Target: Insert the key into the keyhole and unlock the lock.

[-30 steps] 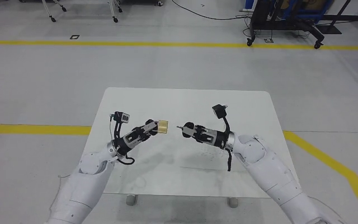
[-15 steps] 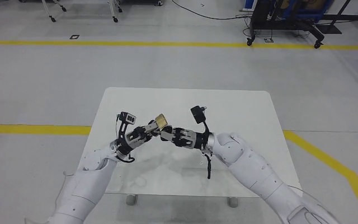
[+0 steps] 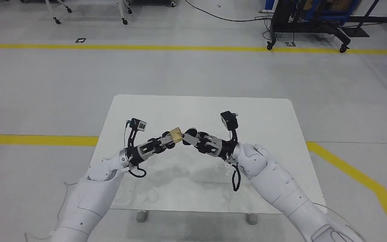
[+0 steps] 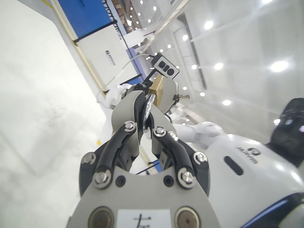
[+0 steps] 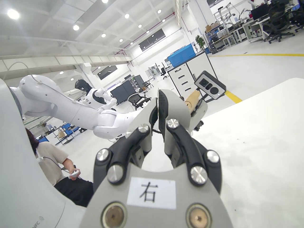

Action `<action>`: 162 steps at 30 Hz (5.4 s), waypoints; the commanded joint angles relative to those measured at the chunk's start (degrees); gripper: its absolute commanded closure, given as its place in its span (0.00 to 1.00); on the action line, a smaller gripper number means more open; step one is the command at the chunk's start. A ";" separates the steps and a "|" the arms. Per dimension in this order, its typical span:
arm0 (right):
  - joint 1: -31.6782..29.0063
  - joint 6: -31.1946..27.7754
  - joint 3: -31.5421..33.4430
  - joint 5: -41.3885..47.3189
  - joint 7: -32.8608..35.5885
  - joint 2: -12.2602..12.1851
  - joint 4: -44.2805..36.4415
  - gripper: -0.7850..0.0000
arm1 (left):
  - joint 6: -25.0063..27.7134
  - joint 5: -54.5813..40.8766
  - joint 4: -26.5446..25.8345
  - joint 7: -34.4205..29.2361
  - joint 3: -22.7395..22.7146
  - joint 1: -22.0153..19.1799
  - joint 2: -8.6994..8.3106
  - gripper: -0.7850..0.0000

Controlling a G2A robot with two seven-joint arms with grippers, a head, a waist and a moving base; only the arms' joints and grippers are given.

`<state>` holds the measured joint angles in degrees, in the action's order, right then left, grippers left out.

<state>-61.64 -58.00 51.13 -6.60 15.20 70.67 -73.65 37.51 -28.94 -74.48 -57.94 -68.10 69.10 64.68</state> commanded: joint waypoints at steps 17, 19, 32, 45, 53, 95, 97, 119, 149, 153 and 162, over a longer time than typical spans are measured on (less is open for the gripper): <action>0.00 2.55 0.66 6.23 9.52 -1.05 0.13 1.00 | -0.14 12.89 -6.68 6.63 0.03 3.25 -0.64 1.00; 0.27 2.25 0.23 7.06 10.94 -1.05 0.44 1.00 | -1.45 11.52 -5.91 7.35 -0.40 3.21 -0.68 1.00; -1.09 3.04 2.49 5.24 11.73 -1.81 -1.97 1.00 | -6.26 16.03 -6.04 13.79 -1.88 3.91 -0.87 1.00; -12.12 23.77 8.59 19.57 16.99 -4.43 -10.22 1.00 | -29.59 7.21 -9.36 19.79 0.58 4.08 0.37 1.00; -12.55 24.32 9.00 19.51 17.10 -4.57 -10.80 1.00 | -30.23 8.03 -8.96 21.53 0.57 4.19 0.42 1.00; -11.51 29.26 -6.52 -12.81 -33.08 4.53 -3.49 1.00 | -31.59 -0.81 -8.48 27.25 0.22 4.40 2.52 1.00; -10.97 29.71 -7.00 -13.75 -33.74 5.01 -2.81 1.00 | -31.58 -0.19 -8.37 27.03 0.31 4.28 2.55 1.00; -9.41 29.29 -7.06 -25.74 -45.22 8.16 1.94 1.00 | -32.93 0.87 -7.80 27.63 -0.04 3.90 3.04 1.00; -12.57 19.64 -3.08 -12.23 -24.79 8.29 2.98 1.00 | -31.87 4.84 -9.08 28.90 -0.66 4.82 3.40 1.00; -12.87 21.79 -1.85 -7.85 -18.66 7.91 1.22 1.00 | -31.26 6.29 -9.53 28.11 -0.46 4.98 3.39 1.00; -13.36 23.78 -0.17 -7.95 -18.45 7.93 0.28 1.00 | -30.16 7.56 -9.88 28.19 -0.66 5.21 3.46 1.00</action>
<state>-74.90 -34.15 50.77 -14.38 -3.15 78.61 -73.35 6.99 -21.96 -84.30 -30.06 -68.67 74.30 68.15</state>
